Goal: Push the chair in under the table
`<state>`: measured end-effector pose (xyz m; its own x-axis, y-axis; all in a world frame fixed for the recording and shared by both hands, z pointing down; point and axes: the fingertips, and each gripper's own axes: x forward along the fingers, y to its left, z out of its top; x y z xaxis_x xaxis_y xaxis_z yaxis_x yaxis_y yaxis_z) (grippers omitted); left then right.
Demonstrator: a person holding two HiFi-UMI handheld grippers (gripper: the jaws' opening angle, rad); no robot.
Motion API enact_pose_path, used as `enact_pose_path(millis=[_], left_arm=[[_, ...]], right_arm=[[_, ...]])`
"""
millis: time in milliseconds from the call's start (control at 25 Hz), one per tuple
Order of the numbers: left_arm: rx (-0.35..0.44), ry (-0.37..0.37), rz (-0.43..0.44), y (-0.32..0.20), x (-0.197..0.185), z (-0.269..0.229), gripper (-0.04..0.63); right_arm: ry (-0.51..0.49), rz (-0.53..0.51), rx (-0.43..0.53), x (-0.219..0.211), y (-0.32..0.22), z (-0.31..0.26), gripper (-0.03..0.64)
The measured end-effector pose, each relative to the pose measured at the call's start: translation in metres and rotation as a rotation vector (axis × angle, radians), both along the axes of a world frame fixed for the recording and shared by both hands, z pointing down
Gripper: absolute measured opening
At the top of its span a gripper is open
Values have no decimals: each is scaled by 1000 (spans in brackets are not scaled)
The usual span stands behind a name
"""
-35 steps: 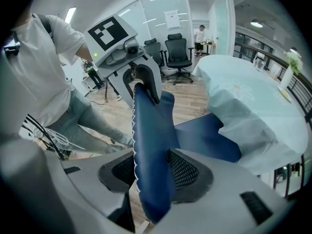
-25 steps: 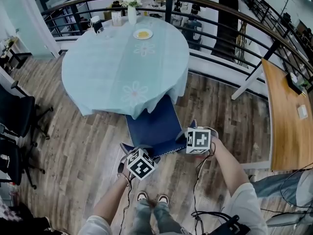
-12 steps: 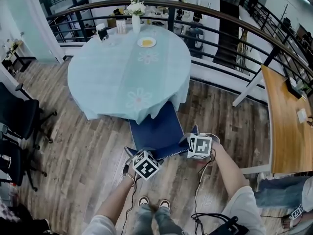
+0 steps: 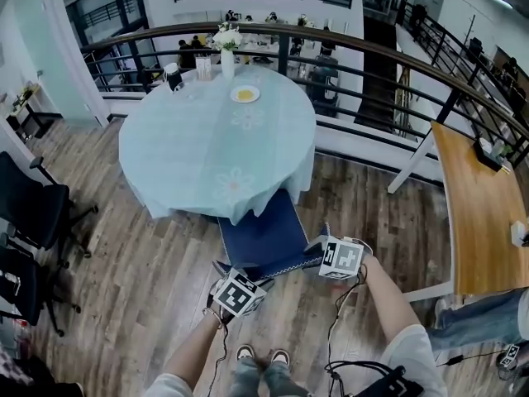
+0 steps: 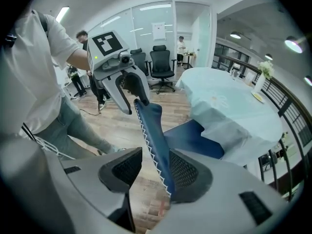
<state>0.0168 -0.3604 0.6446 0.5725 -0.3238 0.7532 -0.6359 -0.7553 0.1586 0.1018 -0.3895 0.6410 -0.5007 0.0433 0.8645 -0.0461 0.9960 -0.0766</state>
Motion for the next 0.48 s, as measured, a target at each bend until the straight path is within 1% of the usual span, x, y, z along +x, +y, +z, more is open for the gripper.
enact_pose_path(millis=[120, 280, 360, 440, 480], left_arm=[[18, 15, -8, 11, -3, -14, 193], [33, 24, -20, 36, -6, -23, 193], [29, 49, -44, 49, -6, -27, 192], [21, 87, -75, 63, -5, -32, 190], [21, 104, -94, 69, -5, -34, 186]], right_arm=[[-22, 43, 12, 2, 9, -9, 181], [-84, 106, 39, -3, 27, -21, 168], [-116, 141, 70, -6, 36, -26, 133], [-151, 183, 104, -11, 46, -30, 76], [-169, 208, 121, -13, 51, -32, 62]])
